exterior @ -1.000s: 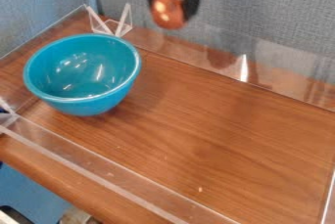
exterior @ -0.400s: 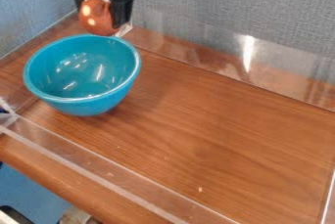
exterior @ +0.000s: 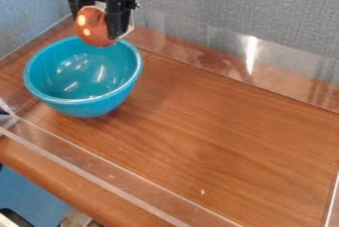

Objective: Put the mushroom in the blue bowl

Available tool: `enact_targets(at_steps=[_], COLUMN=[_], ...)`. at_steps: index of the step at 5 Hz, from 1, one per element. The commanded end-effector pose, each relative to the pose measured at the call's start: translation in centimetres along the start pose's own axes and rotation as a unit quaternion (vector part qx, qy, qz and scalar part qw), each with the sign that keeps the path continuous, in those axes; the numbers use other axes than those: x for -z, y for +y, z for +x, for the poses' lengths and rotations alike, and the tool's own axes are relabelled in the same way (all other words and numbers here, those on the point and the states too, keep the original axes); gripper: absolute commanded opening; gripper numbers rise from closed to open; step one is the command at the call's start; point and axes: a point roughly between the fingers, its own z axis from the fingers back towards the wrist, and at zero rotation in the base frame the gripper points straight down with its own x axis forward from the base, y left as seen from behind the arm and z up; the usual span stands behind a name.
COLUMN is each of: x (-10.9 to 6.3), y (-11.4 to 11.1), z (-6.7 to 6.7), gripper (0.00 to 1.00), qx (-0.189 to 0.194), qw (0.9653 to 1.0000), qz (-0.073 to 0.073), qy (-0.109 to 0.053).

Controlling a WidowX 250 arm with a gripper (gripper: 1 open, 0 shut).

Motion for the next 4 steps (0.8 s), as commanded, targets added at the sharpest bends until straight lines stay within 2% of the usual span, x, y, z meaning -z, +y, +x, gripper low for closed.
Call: enact_targets(at_steps=[1, 4], x=[-1.6, -0.2], y=[-0.3, -0.5], z=[0.0, 0.7], gripper=[0.0, 0.0], qx=[0.008, 0.017], qw=[0.9993, 0.9992], qz=[0.014, 0.018], qy=[-0.035, -0.032])
